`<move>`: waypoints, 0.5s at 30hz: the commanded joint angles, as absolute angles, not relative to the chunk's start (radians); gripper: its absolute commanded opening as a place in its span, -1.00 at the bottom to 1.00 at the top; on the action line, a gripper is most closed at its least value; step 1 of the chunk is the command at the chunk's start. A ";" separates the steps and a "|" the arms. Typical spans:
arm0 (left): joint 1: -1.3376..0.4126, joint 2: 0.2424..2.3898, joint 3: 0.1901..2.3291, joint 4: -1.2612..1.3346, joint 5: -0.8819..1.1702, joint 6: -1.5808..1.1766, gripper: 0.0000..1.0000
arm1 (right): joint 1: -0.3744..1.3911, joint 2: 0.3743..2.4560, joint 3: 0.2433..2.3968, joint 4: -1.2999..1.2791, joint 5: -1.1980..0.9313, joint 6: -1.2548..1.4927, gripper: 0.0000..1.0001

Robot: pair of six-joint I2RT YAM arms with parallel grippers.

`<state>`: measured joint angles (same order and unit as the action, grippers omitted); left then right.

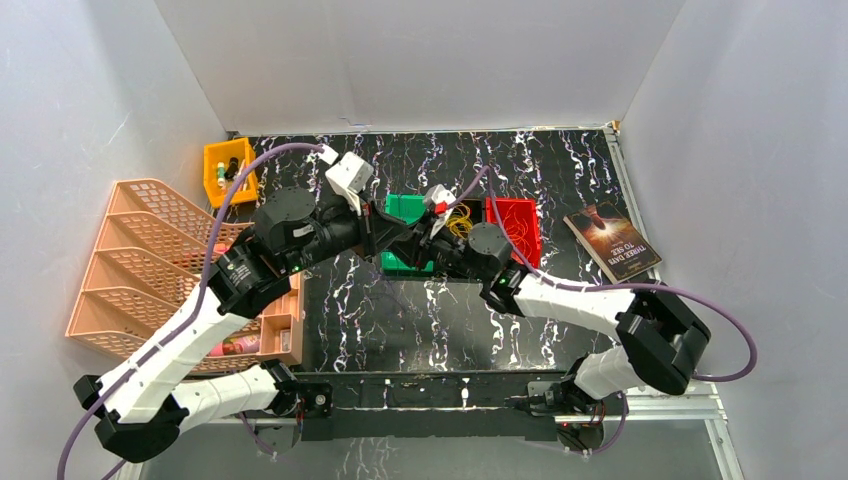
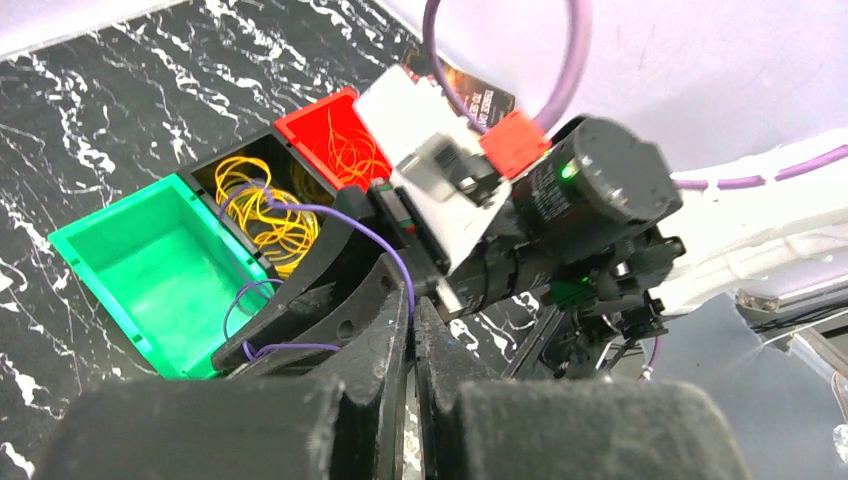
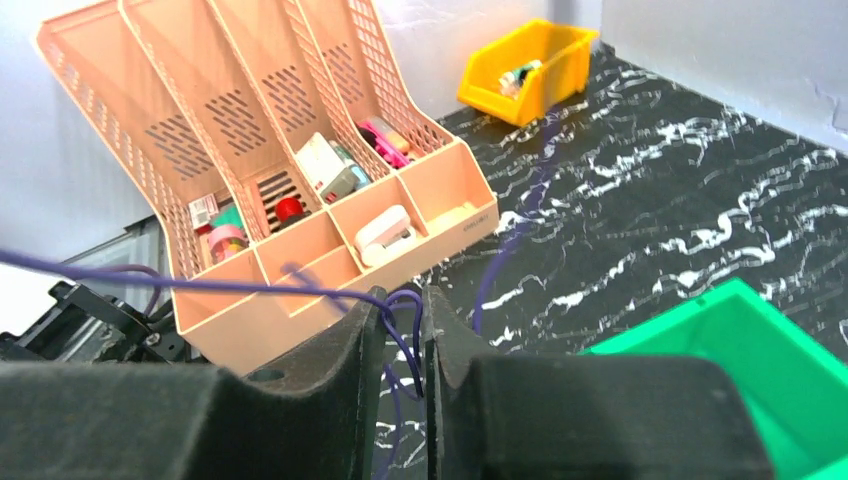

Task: Untangle the cables
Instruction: Untie the cable.

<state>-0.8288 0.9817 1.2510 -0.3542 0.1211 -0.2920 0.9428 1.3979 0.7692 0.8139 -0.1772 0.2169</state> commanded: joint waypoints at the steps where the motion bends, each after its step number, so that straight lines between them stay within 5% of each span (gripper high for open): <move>1: -0.831 0.958 1.319 -0.335 0.153 -0.301 -1.00 | 0.944 1.395 0.727 0.862 -0.068 0.286 -0.50; 15: -0.831 0.950 1.396 -0.337 0.109 -0.285 -1.00 | 0.945 1.315 0.488 0.797 -0.061 0.366 -0.60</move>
<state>-0.8288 0.9771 1.3388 -0.3553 0.1127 -0.2909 0.9432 1.3792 0.5358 0.8013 -0.0967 0.3458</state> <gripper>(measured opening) 0.013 0.202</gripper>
